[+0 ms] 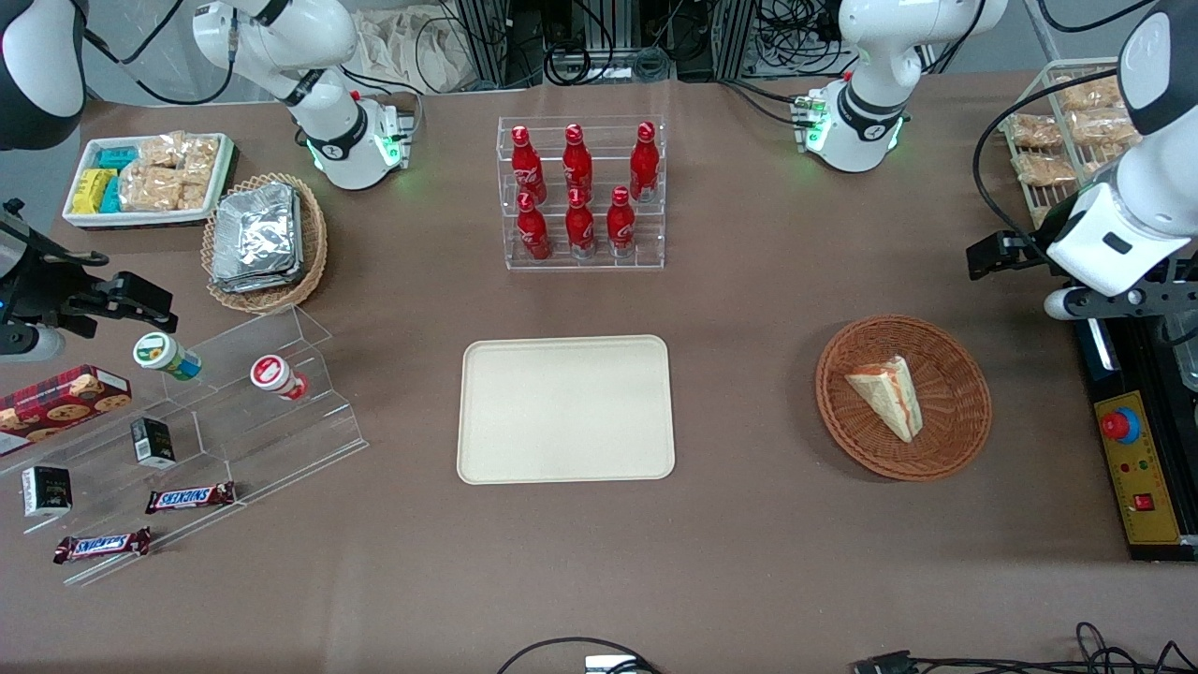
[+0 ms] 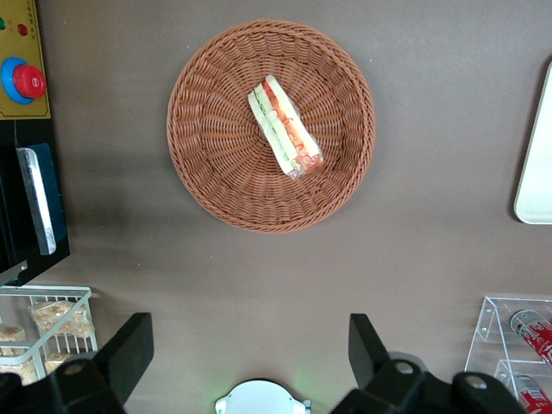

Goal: Place sandwich from basket to tray

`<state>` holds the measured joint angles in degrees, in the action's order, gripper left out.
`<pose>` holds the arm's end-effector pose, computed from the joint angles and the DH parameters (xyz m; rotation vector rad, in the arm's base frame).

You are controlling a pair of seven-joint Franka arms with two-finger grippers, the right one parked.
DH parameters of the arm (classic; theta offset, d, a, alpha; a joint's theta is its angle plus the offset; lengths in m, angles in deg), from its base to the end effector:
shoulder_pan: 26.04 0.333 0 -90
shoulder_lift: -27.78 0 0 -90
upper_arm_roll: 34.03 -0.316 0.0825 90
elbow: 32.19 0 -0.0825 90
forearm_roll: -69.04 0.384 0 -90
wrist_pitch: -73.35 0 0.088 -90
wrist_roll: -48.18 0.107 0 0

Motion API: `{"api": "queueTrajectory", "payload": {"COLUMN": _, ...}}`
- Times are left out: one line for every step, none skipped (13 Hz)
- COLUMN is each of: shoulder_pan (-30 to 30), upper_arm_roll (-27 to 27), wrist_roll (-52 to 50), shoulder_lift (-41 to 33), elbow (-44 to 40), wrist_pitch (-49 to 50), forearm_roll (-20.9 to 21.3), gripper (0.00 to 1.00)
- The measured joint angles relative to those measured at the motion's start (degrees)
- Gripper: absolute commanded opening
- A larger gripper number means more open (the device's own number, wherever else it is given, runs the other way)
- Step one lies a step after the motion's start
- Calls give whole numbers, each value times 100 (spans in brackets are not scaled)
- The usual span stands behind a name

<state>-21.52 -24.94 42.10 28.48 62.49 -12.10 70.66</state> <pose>0.5432 -0.0397 0.5737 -3.0879 -0.0401 0.2631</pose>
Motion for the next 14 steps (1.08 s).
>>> {"api": "queueTrajectory", "payload": {"shoulder_pan": 0, "upper_arm_roll": -3, "wrist_roll": 0, "shoulder_lift": 0, "elbow": 3, "wrist_pitch": 0, "forearm_roll": -1, "gripper": 100}}
{"api": "queueTrajectory", "payload": {"shoulder_pan": 0, "upper_arm_roll": -6, "wrist_roll": 0, "shoulder_lift": 3, "elbow": 8, "wrist_pitch": 0, "forearm_roll": -3, "gripper": 100}}
{"api": "queueTrajectory", "payload": {"shoulder_pan": 0, "upper_arm_roll": -11, "wrist_roll": -3, "shoulder_lift": 14, "elbow": 17, "wrist_pitch": 0, "forearm_roll": -4, "gripper": 100}}
{"api": "queueTrajectory", "payload": {"shoulder_pan": 0, "upper_arm_roll": -16, "wrist_roll": -38, "shoulder_lift": 33, "elbow": 34, "wrist_pitch": 0, "forearm_roll": -12, "gripper": 100}}
{"api": "queueTrajectory", "payload": {"shoulder_pan": 0, "upper_arm_roll": -24, "wrist_roll": -201, "shoulder_lift": 56, "elbow": 63, "wrist_pitch": 1, "forearm_roll": -31, "gripper": 100}}
{"api": "queueTrajectory", "payload": {"shoulder_pan": 0, "upper_arm_roll": -31, "wrist_roll": -520, "shoulder_lift": 91, "elbow": 102, "wrist_pitch": 0, "forearm_roll": -42, "gripper": 100}}
{"api": "queueTrajectory", "payload": {"shoulder_pan": 0, "upper_arm_roll": -34, "wrist_roll": -878, "shoulder_lift": 156, "elbow": 131, "wrist_pitch": -2, "forearm_roll": -49, "gripper": 100}}
{"api": "queueTrajectory", "payload": {"shoulder_pan": 0, "upper_arm_roll": -34, "wrist_roll": -1237, "shoulder_lift": 263, "elbow": 159, "wrist_pitch": -8, "forearm_roll": -55, "gripper": 100}}
{"api": "queueTrajectory", "payload": {"shoulder_pan": 0, "upper_arm_roll": -35, "wrist_roll": -1595, "shoulder_lift": 407, "elbow": 185, "wrist_pitch": -45, "forearm_roll": -93, "gripper": 100}}
{"api": "queueTrajectory", "payload": {"shoulder_pan": 0, "upper_arm_roll": -35, "wrist_roll": -1958, "shoulder_lift": 589, "elbow": 203, "wrist_pitch": -133, "forearm_roll": -219, "gripper": 100}}
{"api": "queueTrajectory", "payload": {"shoulder_pan": -1, "upper_arm_roll": -35, "wrist_roll": -2270, "shoulder_lift": 789, "elbow": 219, "wrist_pitch": -254, "forearm_roll": -360, "gripper": 100}}
{"api": "queueTrajectory", "payload": {"shoulder_pan": -2, "upper_arm_roll": -35, "wrist_roll": -2539, "shoulder_lift": 1002, "elbow": 232, "wrist_pitch": -400, "forearm_roll": -435, "gripper": 100}}
{"api": "queueTrajectory", "payload": {"shoulder_pan": -2, "upper_arm_roll": -35, "wrist_roll": -2781, "shoulder_lift": 1224, "elbow": 241, "wrist_pitch": -586, "forearm_roll": -459, "gripper": 100}}
{"api": "queueTrajectory", "payload": {"shoulder_pan": -2, "upper_arm_roll": -36, "wrist_roll": -2968, "shoulder_lift": 1454, "elbow": 248, "wrist_pitch": -789, "forearm_roll": -465, "gripper": 100}}
